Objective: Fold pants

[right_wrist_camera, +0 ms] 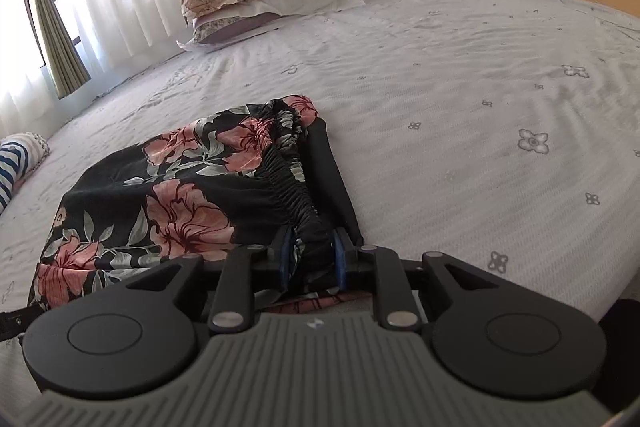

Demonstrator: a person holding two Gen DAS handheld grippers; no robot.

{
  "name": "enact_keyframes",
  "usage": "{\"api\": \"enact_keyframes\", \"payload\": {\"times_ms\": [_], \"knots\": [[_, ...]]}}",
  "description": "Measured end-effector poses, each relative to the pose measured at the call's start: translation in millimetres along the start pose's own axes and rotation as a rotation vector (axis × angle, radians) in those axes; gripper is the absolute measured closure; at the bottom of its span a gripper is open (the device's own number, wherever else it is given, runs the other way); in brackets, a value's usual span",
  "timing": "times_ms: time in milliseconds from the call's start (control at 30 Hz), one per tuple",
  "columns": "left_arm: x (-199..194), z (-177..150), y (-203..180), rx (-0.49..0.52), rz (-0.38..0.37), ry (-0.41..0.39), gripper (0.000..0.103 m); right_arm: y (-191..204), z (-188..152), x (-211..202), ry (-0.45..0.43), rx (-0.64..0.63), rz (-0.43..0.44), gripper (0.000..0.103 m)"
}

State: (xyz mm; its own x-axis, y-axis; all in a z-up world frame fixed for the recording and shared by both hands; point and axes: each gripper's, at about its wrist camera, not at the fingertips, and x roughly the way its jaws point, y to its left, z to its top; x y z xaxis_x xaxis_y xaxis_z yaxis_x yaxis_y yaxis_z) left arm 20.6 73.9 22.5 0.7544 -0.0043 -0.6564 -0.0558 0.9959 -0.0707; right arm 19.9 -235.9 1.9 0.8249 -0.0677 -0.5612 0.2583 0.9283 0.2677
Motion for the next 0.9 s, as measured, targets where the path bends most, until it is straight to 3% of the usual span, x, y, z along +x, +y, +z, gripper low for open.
{"api": "enact_keyframes", "payload": {"times_ms": [100,267,333,367,400,467,633,767,900], "knots": [[-4,-1,2,0.009,-0.004,0.002,0.051,1,-1,-5,-0.028,-0.017,-0.021,0.070],[-9,-5,-2,0.043,-0.004,0.020,0.051,-3,-3,-6,-0.034,-0.041,-0.051,0.074],[-11,-4,-3,0.054,-0.010,0.020,0.051,-2,-4,-7,-0.034,-0.068,-0.068,0.066],[-11,-1,-2,0.054,-0.017,0.018,0.052,-1,-5,-7,-0.033,-0.082,-0.082,0.058],[-13,1,0,0.049,-0.026,0.014,0.052,0,-4,-8,-0.034,-0.089,-0.097,0.044],[-14,11,7,0.023,-0.045,0.003,0.052,0,-2,-13,-0.057,-0.090,-0.127,0.030],[-9,35,27,-0.052,-0.114,0.001,0.057,17,4,-38,-0.171,-0.192,-0.130,0.024],[2,43,36,-0.104,-0.197,0.058,0.070,51,4,-48,-0.226,-0.320,-0.079,0.022],[14,32,35,-0.118,-0.262,0.152,0.080,85,-4,-47,-0.218,-0.382,0.046,0.022]]}}
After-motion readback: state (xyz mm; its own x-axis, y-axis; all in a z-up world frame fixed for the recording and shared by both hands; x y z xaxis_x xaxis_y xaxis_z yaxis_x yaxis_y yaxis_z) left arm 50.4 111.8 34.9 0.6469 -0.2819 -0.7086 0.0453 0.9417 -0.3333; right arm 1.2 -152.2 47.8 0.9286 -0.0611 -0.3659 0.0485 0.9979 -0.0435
